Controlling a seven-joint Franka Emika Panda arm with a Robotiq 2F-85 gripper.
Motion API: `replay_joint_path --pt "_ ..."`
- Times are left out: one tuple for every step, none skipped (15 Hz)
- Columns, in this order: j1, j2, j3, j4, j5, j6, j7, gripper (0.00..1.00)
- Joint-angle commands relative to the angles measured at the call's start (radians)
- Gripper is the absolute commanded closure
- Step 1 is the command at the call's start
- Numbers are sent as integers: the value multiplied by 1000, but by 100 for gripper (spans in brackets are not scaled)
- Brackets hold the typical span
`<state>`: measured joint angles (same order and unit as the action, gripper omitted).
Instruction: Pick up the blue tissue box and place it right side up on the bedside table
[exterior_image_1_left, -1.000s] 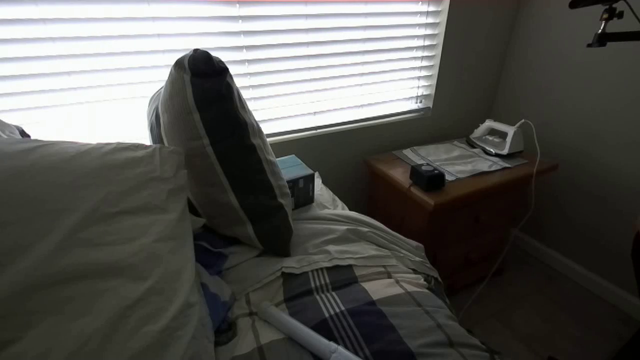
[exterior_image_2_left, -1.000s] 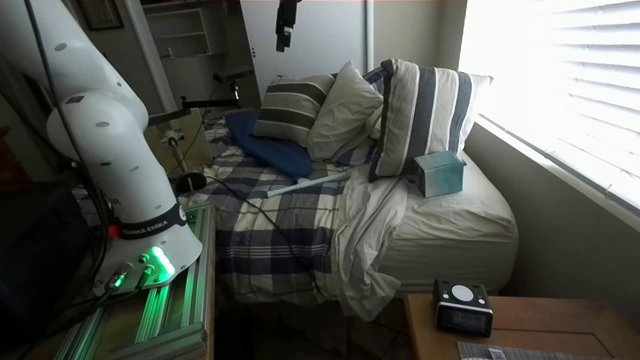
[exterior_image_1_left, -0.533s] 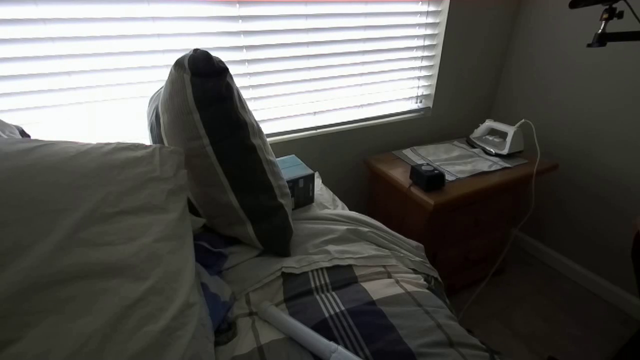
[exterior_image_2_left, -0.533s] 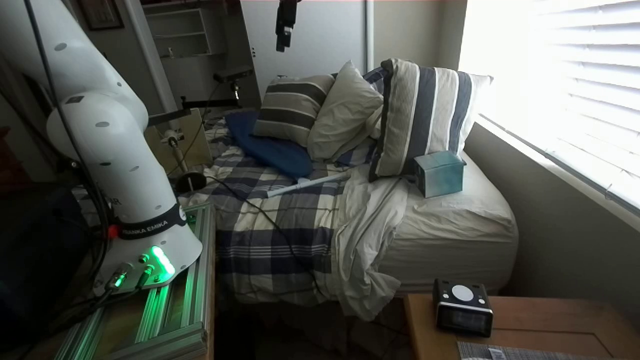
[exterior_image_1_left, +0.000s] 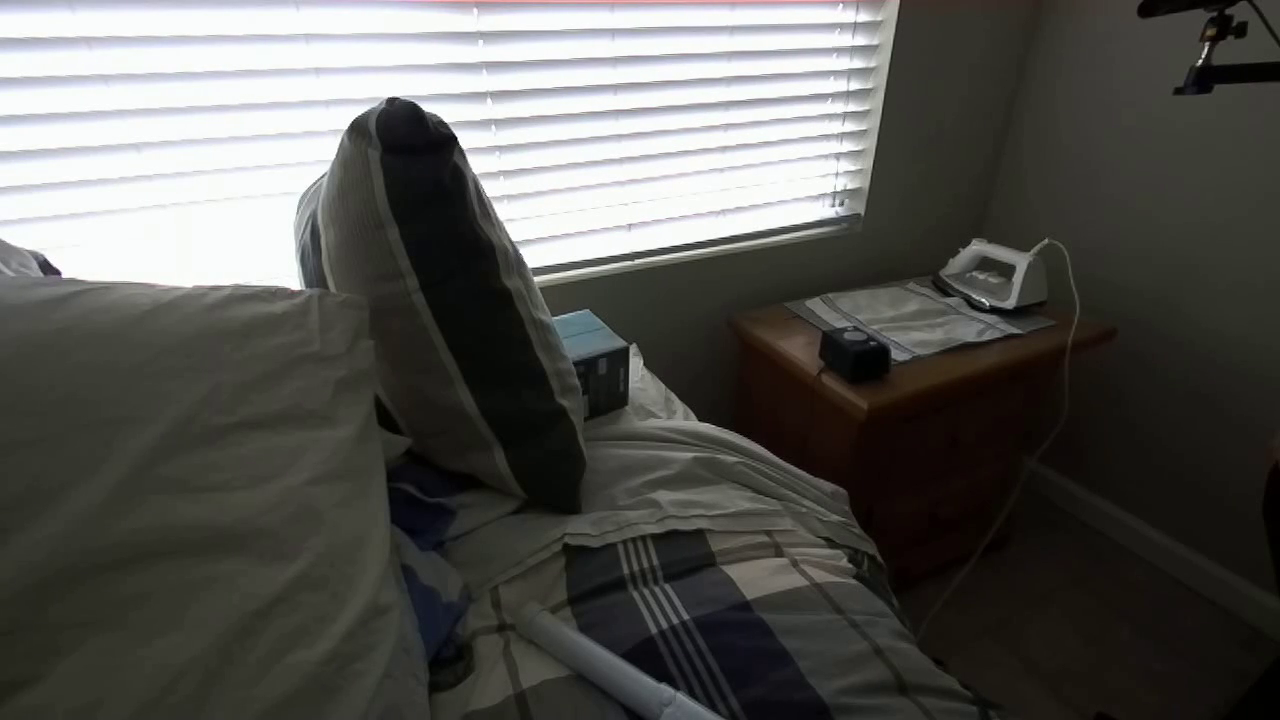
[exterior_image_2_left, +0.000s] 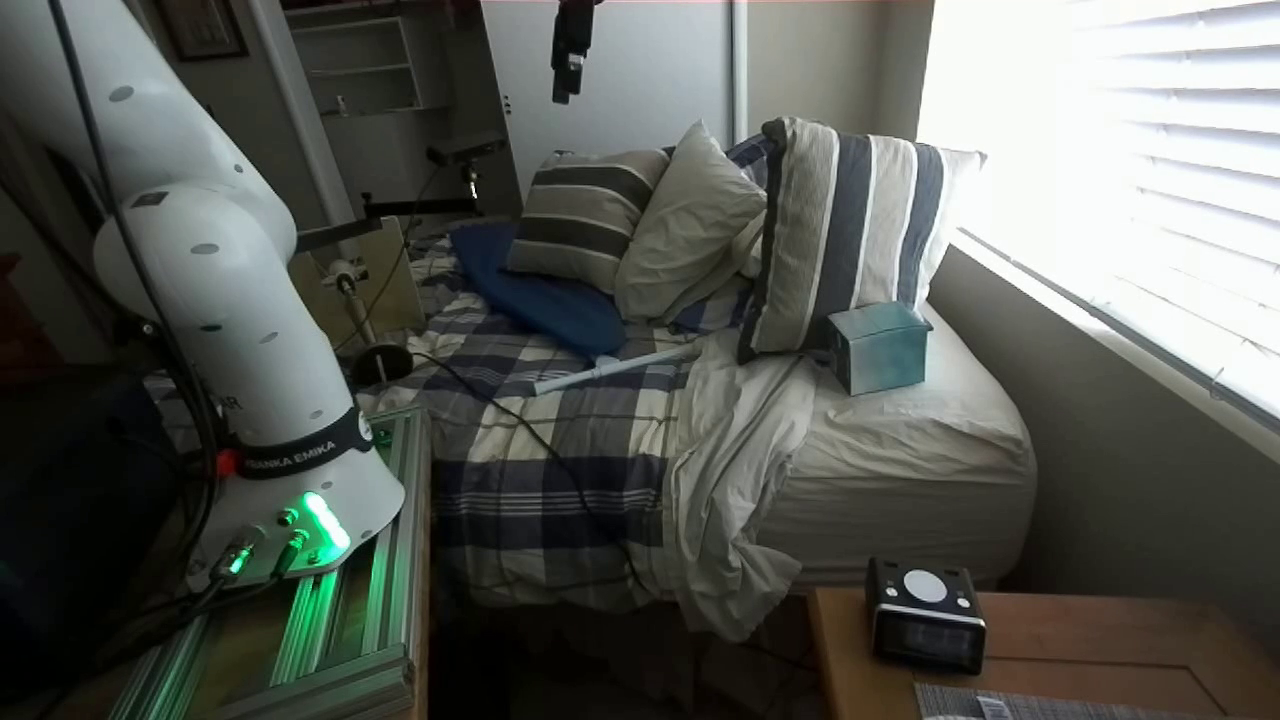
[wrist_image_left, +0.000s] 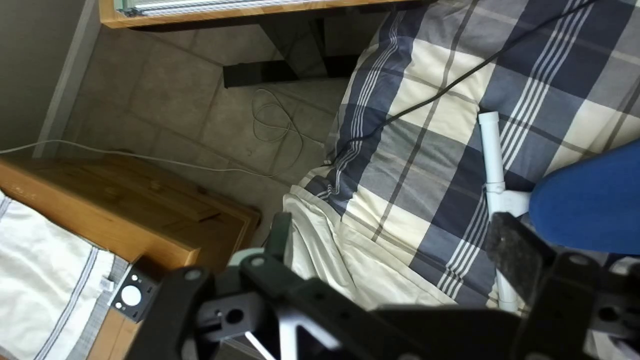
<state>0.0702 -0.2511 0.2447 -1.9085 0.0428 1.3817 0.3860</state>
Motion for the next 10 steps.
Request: replay_joint_path --pt "17 2 -15 3 -3 -2 4 0" --pt "17 2 -15 3 -3 -2 4 0" --pt "17 2 -15 3 -3 -2 4 0" --pt "17 2 -15 3 -3 -2 4 0" --pt "17 2 -15 3 -3 -2 4 0" --pt "17 2 -15 3 -3 -2 4 0" --pt "17 2 -15 3 -3 -2 4 0" --pt "17 2 -15 3 -3 -2 4 0" --pt "17 2 -15 3 -3 -2 4 0" --pt "12 29 -16 19 -6 12 11 0"
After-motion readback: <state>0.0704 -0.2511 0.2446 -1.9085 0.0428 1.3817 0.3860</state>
